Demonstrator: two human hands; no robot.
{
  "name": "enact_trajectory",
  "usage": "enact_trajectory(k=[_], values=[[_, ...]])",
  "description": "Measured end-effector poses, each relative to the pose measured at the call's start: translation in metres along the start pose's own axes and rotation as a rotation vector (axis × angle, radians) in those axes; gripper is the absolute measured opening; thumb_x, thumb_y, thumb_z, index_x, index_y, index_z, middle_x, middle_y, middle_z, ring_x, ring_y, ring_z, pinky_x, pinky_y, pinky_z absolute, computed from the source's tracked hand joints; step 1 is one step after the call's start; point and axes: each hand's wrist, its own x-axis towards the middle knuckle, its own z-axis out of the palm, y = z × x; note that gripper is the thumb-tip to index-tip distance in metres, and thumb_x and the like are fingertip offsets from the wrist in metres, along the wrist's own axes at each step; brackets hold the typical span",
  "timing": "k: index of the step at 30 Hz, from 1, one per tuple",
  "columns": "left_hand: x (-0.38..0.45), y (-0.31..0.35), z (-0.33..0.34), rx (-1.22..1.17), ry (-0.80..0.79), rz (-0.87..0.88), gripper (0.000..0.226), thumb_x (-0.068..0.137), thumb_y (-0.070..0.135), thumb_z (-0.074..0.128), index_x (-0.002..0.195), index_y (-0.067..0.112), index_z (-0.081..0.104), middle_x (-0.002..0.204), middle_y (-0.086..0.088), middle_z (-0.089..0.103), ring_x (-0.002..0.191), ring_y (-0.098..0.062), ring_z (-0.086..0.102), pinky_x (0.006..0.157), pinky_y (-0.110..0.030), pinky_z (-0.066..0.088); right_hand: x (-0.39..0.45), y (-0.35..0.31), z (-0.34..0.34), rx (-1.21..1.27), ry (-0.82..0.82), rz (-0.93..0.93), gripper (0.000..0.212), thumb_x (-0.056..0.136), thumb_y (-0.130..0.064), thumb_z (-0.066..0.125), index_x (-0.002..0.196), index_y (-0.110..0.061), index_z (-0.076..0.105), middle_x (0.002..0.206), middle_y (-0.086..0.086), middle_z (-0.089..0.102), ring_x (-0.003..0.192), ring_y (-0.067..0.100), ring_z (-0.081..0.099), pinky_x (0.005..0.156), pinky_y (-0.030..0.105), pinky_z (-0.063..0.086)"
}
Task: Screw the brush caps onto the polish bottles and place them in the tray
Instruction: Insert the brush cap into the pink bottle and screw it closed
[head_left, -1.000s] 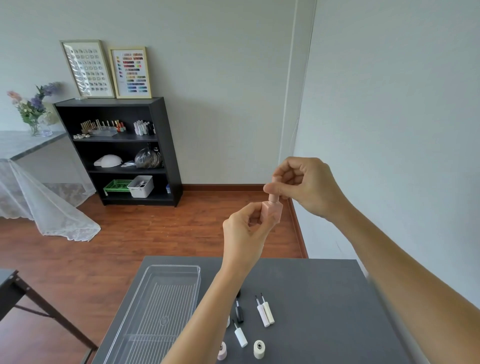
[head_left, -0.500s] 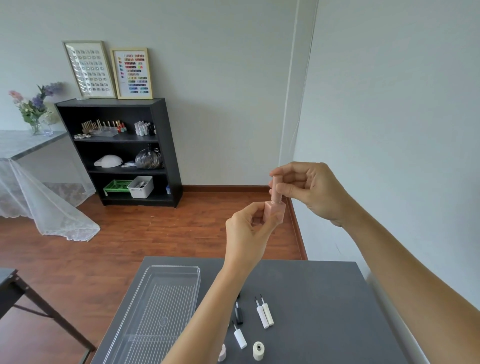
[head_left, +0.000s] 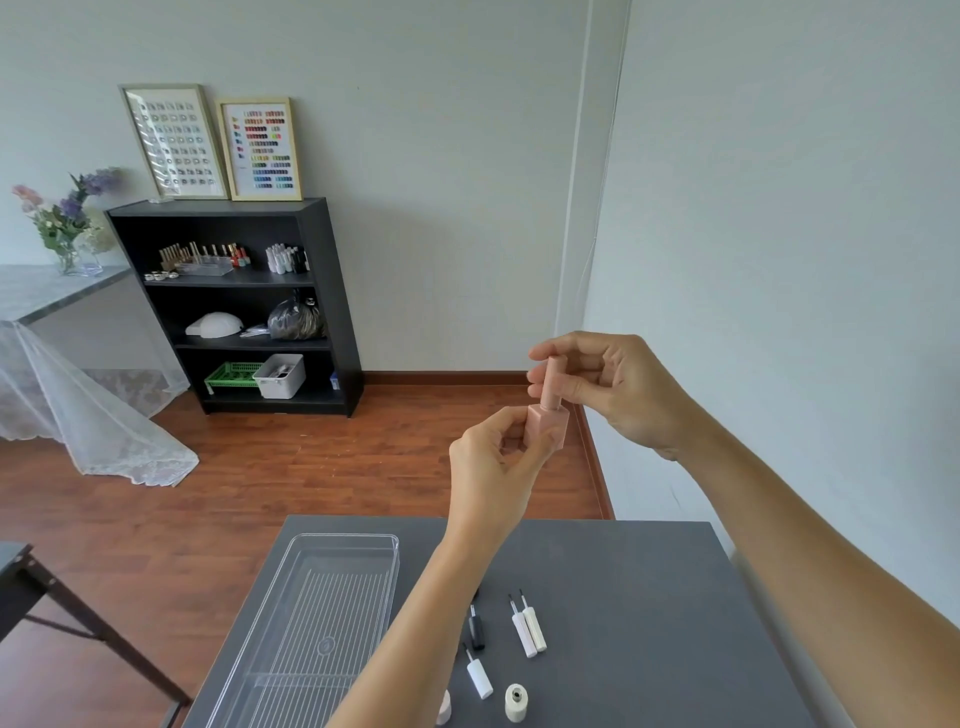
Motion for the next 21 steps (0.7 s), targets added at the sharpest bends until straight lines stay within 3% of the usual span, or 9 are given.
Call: enact_trajectory(k=[2,5,7,9,11,13,14,17,21], values=[[0.0,0.0,0.002,0.011,0.002,0.002,0.017,0.085,0.039,0.073,0.085,0.022,0.073,0.077,-0.008,0.071,0.061,-0.007,0.053,0.06,-0.032,0.049,0.002,0.0,0.002,-0.009,0.095,-0.013,0.021,0.081,-0.014,0.077,0.099,-0.006,0.07,0.084,0.019,0.074,0.078,0.024,0.075,0.076,0.028,0.059],[-0.001,0.001,0.004,0.023,0.002,0.0,0.017,0.085,0.038,0.073,0.083,0.021,0.072,0.075,-0.008,0.069,0.059,-0.005,0.051,0.058,-0.029,0.048,0.003,0.001,0.007,-0.161,0.232,-0.011,0.045,0.059,-0.043,0.086,0.079,-0.01,0.063,0.069,0.001,0.072,0.06,0.017,0.067,0.063,0.028,0.057],[0.0,0.001,0.005,0.018,-0.01,0.009,0.018,0.085,0.037,0.072,0.081,0.02,0.072,0.073,-0.009,0.068,0.057,-0.01,0.049,0.057,-0.032,0.047,0.004,0.004,0.012,-0.28,0.28,0.012,0.057,0.055,-0.057,0.083,0.076,-0.011,0.055,0.062,-0.009,0.065,0.059,0.015,0.054,0.061,0.033,0.051],[0.0,0.002,0.005,0.007,-0.02,0.011,0.018,0.085,0.036,0.072,0.08,0.019,0.072,0.074,-0.009,0.069,0.06,-0.022,0.054,0.059,-0.034,0.048,0.004,0.006,0.013,-0.34,0.256,0.011,0.059,0.062,-0.063,0.075,0.084,-0.013,0.053,0.066,-0.014,0.063,0.067,0.014,0.055,0.066,0.028,0.05],[0.001,0.002,0.004,0.0,-0.02,-0.004,0.015,0.085,0.036,0.073,0.083,0.021,0.074,0.077,-0.007,0.072,0.068,-0.025,0.061,0.063,-0.032,0.05,0.003,0.007,0.008,-0.236,0.118,0.033,0.05,0.078,-0.056,0.064,0.108,-0.016,0.055,0.081,-0.012,0.066,0.097,0.011,0.065,0.086,0.022,0.052],[0.001,0.001,0.003,-0.004,-0.009,-0.014,0.011,0.084,0.035,0.073,0.086,0.025,0.074,0.078,-0.003,0.074,0.072,-0.024,0.064,0.062,-0.026,0.05,0.0,0.009,0.001,-0.08,-0.039,0.054,0.04,0.095,-0.037,0.055,0.13,-0.017,0.052,0.088,0.005,0.072,0.126,0.006,0.056,0.102,0.022,0.045],[0.002,0.001,0.003,-0.007,-0.007,-0.016,0.011,0.084,0.035,0.074,0.087,0.025,0.074,0.078,-0.003,0.074,0.072,-0.024,0.063,0.062,-0.027,0.05,-0.001,0.008,-0.002,-0.024,-0.076,0.051,0.035,0.099,-0.024,0.054,0.133,-0.016,0.053,0.096,0.012,0.074,0.129,0.005,0.054,0.103,0.023,0.046],[0.002,-0.001,0.004,-0.002,-0.011,-0.021,0.011,0.084,0.034,0.074,0.085,0.022,0.073,0.077,-0.007,0.072,0.068,-0.027,0.06,0.063,-0.035,0.051,-0.003,0.01,-0.003,0.115,-0.033,0.033,0.031,0.093,-0.001,0.059,0.123,-0.011,0.065,0.108,0.011,0.075,0.11,0.018,0.069,0.091,0.025,0.055],[0.002,-0.002,0.008,0.002,-0.014,-0.001,0.016,0.084,0.035,0.073,0.083,0.019,0.072,0.072,-0.01,0.067,0.055,-0.011,0.047,0.054,-0.024,0.044,-0.001,0.007,0.0,0.094,0.167,0.024,0.033,0.067,-0.021,0.084,0.091,-0.004,0.07,0.082,0.013,0.075,0.074,0.025,0.074,0.075,0.035,0.059]])
